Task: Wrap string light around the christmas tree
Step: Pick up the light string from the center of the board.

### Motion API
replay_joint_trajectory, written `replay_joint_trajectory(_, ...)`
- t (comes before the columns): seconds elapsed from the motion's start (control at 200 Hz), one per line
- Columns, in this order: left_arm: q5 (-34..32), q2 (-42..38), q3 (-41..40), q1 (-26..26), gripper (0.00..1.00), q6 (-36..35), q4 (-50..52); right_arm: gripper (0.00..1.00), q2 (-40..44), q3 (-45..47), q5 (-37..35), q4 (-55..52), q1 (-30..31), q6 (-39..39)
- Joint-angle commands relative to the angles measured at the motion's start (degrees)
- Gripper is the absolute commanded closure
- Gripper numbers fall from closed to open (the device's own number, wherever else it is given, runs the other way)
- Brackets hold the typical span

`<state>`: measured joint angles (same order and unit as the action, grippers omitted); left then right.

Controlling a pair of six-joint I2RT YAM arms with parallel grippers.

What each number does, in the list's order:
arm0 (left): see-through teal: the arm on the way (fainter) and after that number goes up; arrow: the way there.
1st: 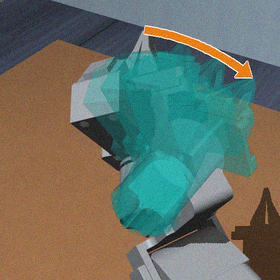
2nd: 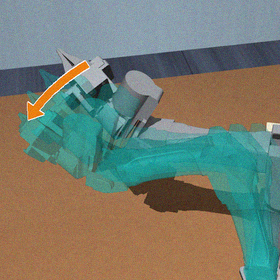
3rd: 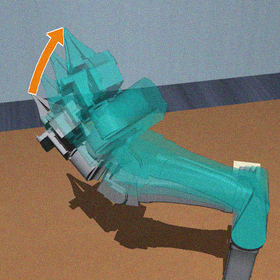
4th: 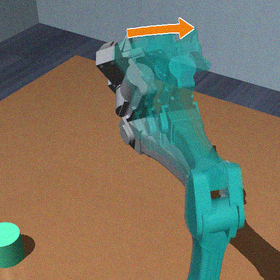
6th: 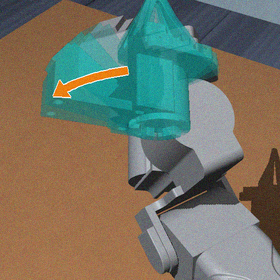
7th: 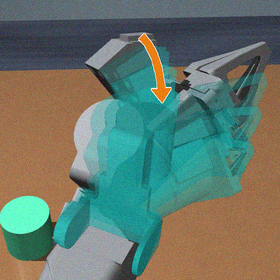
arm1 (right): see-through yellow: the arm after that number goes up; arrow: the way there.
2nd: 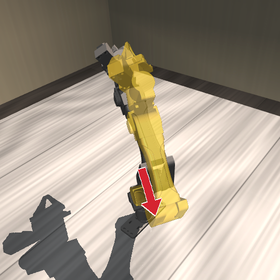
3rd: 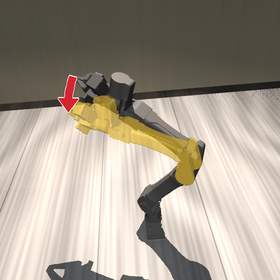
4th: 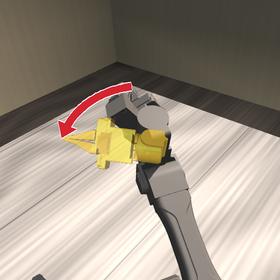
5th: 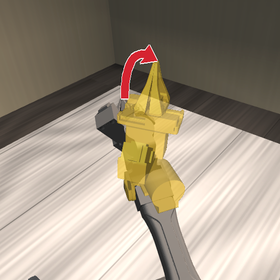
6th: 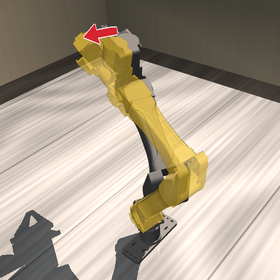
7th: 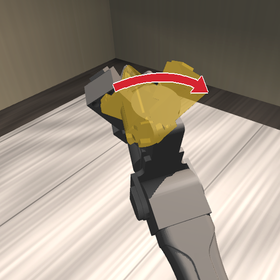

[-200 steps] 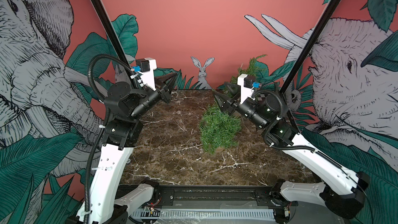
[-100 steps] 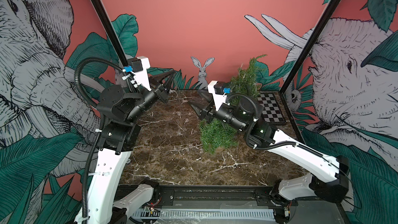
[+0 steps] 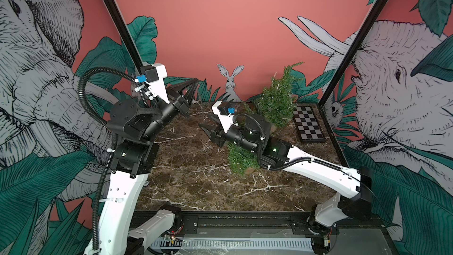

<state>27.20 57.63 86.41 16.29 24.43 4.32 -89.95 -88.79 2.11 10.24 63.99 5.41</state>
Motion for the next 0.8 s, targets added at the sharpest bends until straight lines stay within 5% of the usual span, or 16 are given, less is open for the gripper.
replay_joint_trajectory(0.0,1.2,-0.9,0.5,-0.3,1.00,0.9,-2.9,0.53,-0.8,-2.0,-0.9,5.0,0.4,0.4)
replay_joint_trajectory(0.39,-0.9,1.7,4.7,-0.3,1.00,0.7,-2.8,0.69,-4.5,-0.2,5.2,12.7,0.4,3.7)
replay_joint_trajectory(0.795,-1.6,6.7,12.3,-0.3,1.00,2.2,-3.3,0.55,-9.5,1.0,4.2,16.3,0.4,3.1)
